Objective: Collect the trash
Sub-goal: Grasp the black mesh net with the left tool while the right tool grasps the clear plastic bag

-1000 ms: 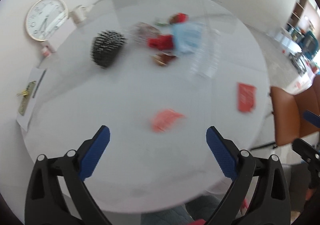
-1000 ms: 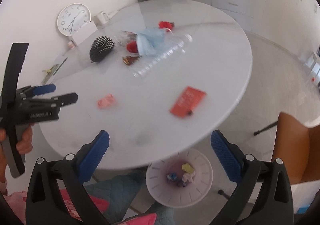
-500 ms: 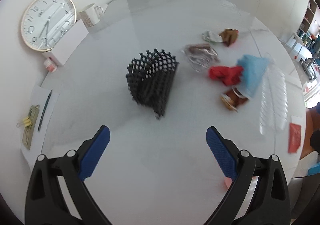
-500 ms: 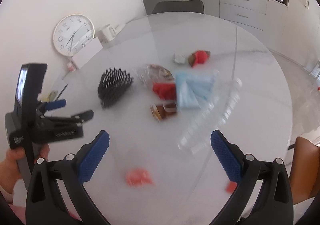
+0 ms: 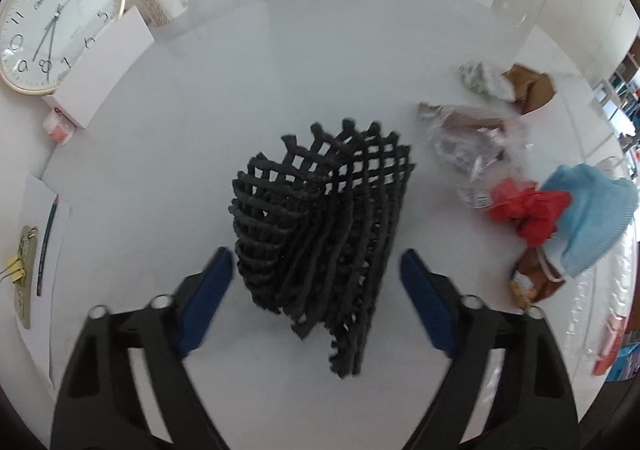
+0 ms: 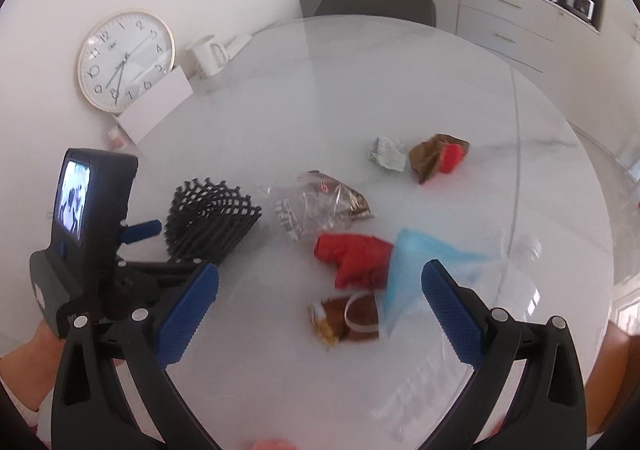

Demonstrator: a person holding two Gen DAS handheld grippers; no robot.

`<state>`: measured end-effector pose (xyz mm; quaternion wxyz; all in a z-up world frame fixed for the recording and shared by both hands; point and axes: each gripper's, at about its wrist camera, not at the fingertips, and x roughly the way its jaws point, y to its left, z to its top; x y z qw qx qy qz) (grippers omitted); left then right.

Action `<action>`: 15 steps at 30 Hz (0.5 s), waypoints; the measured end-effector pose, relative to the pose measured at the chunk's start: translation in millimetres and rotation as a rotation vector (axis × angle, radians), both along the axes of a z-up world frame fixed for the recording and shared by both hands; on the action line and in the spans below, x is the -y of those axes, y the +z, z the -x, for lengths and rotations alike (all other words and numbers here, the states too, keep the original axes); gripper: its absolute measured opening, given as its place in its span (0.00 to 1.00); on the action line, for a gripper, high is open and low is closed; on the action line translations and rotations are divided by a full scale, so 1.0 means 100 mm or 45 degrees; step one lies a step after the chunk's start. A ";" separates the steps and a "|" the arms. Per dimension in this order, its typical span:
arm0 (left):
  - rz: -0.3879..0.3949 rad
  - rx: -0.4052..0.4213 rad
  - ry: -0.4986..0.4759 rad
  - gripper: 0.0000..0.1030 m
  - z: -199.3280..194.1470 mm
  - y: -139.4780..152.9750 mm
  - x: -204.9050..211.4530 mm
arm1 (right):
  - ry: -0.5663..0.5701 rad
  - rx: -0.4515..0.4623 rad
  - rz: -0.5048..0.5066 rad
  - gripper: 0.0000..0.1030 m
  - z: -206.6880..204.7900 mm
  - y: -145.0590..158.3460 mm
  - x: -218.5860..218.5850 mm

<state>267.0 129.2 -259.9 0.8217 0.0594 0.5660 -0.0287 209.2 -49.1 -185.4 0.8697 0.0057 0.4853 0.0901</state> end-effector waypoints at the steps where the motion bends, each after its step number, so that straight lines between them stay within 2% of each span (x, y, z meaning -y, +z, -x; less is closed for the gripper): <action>1: -0.017 -0.011 0.002 0.56 -0.02 -0.03 0.00 | 0.010 -0.007 0.004 0.98 -0.07 -0.04 -0.02; 2: -0.025 -0.015 0.006 0.47 -0.03 -0.05 -0.01 | 0.021 -0.016 0.006 0.98 -0.14 -0.07 -0.03; 5: -0.008 0.001 0.005 0.34 -0.06 -0.02 -0.04 | 0.072 -0.046 0.008 0.98 -0.39 -0.21 -0.08; 12: 0.065 -0.010 0.015 0.31 -0.09 0.07 -0.20 | 0.192 -0.100 0.042 0.98 -0.92 -0.45 -0.21; 15: 0.080 -0.013 0.020 0.31 -0.07 0.09 -0.24 | 0.237 -0.133 0.112 0.98 -1.07 -0.58 -0.27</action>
